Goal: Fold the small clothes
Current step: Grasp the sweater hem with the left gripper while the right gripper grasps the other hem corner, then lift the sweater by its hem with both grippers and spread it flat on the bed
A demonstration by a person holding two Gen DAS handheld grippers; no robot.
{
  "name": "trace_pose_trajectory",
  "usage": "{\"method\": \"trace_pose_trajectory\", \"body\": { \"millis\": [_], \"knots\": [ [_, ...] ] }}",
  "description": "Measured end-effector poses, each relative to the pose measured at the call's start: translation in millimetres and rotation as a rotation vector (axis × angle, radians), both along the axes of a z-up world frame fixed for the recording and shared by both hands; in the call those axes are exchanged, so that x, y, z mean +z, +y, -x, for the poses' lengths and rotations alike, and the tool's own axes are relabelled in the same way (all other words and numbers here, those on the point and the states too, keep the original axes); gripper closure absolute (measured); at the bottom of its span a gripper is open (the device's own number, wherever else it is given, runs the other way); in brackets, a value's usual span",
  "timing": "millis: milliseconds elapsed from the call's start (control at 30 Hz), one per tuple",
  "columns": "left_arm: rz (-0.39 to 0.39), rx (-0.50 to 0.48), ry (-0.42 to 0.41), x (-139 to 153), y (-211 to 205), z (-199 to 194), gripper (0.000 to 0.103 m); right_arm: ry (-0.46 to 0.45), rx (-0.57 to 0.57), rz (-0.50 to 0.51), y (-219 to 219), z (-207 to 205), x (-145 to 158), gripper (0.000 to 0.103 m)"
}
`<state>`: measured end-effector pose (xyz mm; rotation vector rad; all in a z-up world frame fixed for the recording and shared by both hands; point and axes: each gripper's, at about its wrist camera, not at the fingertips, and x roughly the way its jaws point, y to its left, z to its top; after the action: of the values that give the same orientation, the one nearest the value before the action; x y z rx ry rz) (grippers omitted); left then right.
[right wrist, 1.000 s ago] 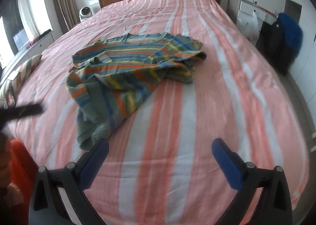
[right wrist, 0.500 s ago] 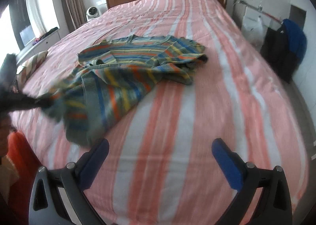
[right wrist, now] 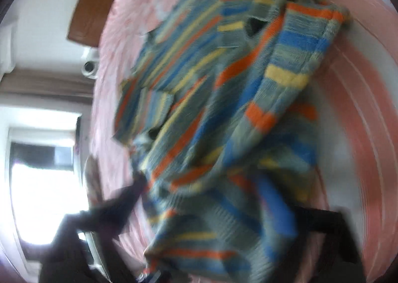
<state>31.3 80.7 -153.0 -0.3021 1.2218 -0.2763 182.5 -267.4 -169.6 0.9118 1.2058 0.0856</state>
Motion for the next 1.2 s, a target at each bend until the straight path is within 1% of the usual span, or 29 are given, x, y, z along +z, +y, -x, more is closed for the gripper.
{"method": "trace_pose_trajectory", "body": {
  "millis": [33, 100, 167, 200, 233, 267, 333, 367, 400, 433, 467, 500, 533, 567, 600, 633, 667, 700, 733, 767, 800, 833, 867, 933, 1000, 1067, 1133, 1200],
  "knots": [
    [0.016, 0.016, 0.009, -4, 4, -1, 0.097, 0.003, -0.011, 0.002, -6, 4, 0, 0.096],
    [0.065, 0.036, 0.016, -3, 14, 0, 0.098, -0.021, 0.004, -0.062, -21, 19, 6, 0.097],
    [0.089, 0.019, 0.003, 5, 21, 2, 0.098, -0.062, 0.078, -0.081, -45, 43, 25, 0.097],
    [0.099, -0.003, -0.008, 11, 24, 4, 0.098, -0.079, 0.113, -0.072, -57, 54, 32, 0.097],
    [0.102, -0.027, -0.015, 16, 25, 7, 0.098, -0.094, 0.146, -0.055, -70, 64, 40, 0.097],
    [0.100, -0.045, -0.017, 19, 25, 8, 0.098, -0.104, 0.180, -0.018, -85, 77, 48, 0.097],
    [0.083, -0.079, -0.012, 20, 21, 10, 0.098, -0.100, 0.225, 0.107, -114, 98, 56, 0.097],
    [0.074, -0.087, -0.009, 17, 17, 11, 0.098, -0.090, 0.240, 0.181, -125, 106, 55, 0.096],
    [0.059, -0.096, -0.004, 14, 12, 10, 0.098, -0.083, 0.241, 0.232, -136, 111, 50, 0.091],
    [0.044, -0.097, 0.002, 10, 8, 9, 0.097, -0.076, 0.233, 0.261, -145, 114, 43, 0.090],
    [0.031, -0.089, 0.017, 4, 7, 6, 0.096, -0.069, 0.224, 0.287, -151, 117, 37, 0.086],
    [0.032, -0.079, 0.027, 0, 6, 6, 0.095, -0.073, 0.217, 0.296, -158, 121, 31, 0.069],
    [0.036, -0.072, 0.032, -2, 7, 6, 0.091, -0.080, 0.211, 0.274, -161, 124, 26, 0.058],
    [0.037, -0.067, 0.030, -2, 7, 7, 0.086, -0.096, 0.202, 0.197, -164, 131, 21, 0.045],
    [0.039, -0.064, 0.025, -2, 8, 9, 0.077, -0.107, 0.201, 0.149, -167, 135, 15, 0.044],
    [0.040, -0.063, 0.017, -2, 8, 9, 0.072, -0.119, 0.212, 0.105, -161, 139, 12, 0.044],
    [0.036, -0.062, 0.013, -3, 7, 10, 0.072, -0.130, 0.232, 0.088, -158, 142, 9, 0.044],
    [0.029, -0.065, 0.013, -5, 5, 9, 0.072, -0.138, 0.256, 0.097, -152, 144, 6, 0.043],
    [0.026, -0.069, 0.013, -8, 2, 10, 0.074, -0.148, 0.285, 0.111, -145, 146, 3, 0.043],
    [0.021, -0.075, 0.015, -11, -2, 10, 0.083, -0.163, 0.329, 0.111, -135, 144, -2, 0.043],
    [0.002, -0.085, 0.020, -15, -7, 7, 0.097, -0.169, 0.355, 0.121, -125, 144, -6, 0.055],
    [-0.011, -0.089, 0.025, -15, -10, 7, 0.098, -0.174, 0.392, 0.161, -118, 140, -8, 0.073],
    [-0.011, -0.091, 0.028, -11, -8, 7, 0.098, -0.171, 0.424, 0.223, -111, 136, -9, 0.098],
    [-0.009, -0.103, 0.017, 7, 3, 11, 0.099, -0.171, 0.422, 0.222, -116, 141, 0, 0.098],
    [-0.014, -0.147, -0.005, 36, 17, 22, 0.099, -0.199, 0.443, 0.257, -121, 147, 32, 0.098],
    [-0.050, -0.183, -0.019, 51, 23, 34, 0.100, -0.207, 0.473, 0.291, -128, 159, 63, 0.098],
    [-0.048, -0.214, -0.005, 52, 23, 42, 0.100, -0.196, 0.494, 0.306, -124, 167, 74, 0.098],
    [-0.117, -0.240, 0.016, 37, 12, 43, 0.100, -0.143, 0.504, 0.330, -121, 173, 62, 0.098]
  ]
}}
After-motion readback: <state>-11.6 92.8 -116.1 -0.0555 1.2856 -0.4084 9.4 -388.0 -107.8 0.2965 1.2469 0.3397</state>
